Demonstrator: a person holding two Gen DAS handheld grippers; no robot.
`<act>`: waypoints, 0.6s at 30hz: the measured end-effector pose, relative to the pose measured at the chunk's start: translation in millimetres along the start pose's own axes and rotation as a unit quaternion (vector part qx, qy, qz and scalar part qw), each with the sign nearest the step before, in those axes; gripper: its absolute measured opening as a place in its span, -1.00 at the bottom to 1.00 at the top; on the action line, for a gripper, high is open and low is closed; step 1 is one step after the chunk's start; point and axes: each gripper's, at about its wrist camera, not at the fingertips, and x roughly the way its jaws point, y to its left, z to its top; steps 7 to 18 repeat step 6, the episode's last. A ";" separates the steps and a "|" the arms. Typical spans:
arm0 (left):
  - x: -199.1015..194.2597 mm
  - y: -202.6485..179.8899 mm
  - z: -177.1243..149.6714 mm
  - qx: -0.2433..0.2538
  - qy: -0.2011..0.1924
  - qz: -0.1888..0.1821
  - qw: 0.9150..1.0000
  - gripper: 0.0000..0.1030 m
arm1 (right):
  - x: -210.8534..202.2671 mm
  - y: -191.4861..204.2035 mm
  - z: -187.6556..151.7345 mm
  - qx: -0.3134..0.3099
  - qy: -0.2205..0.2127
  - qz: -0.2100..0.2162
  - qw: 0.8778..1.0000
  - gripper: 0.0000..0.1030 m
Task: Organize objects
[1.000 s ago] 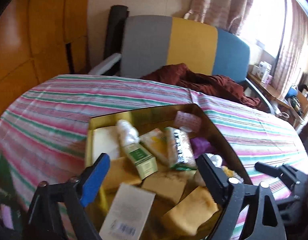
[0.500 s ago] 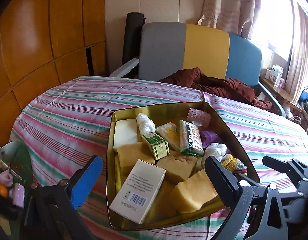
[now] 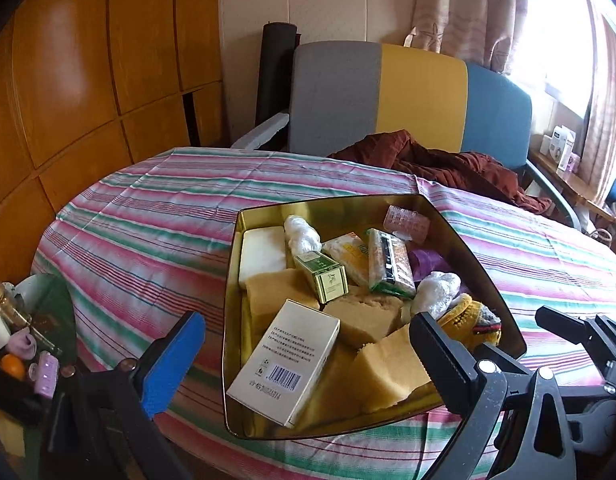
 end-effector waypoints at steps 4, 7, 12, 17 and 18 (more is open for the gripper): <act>-3.4 3.7 -2.1 -0.007 -0.011 0.003 1.000 0.99 | 0.0 2.4 0.2 -0.002 -0.001 -0.002 1.000 0.66; -1.7 5.6 -1.3 -0.009 -0.006 0.000 1.000 0.99 | -0.5 2.5 0.9 -0.001 -0.003 -0.002 1.000 0.66; -1.7 5.6 -1.3 -0.009 -0.006 0.000 1.000 0.99 | -0.5 2.5 0.9 -0.001 -0.003 -0.002 1.000 0.66; -1.7 5.6 -1.3 -0.009 -0.006 0.000 1.000 0.99 | -0.5 2.5 0.9 -0.001 -0.003 -0.002 1.000 0.66; -1.7 5.6 -1.3 -0.009 -0.006 0.000 1.000 0.99 | -0.5 2.5 0.9 -0.001 -0.003 -0.002 1.000 0.66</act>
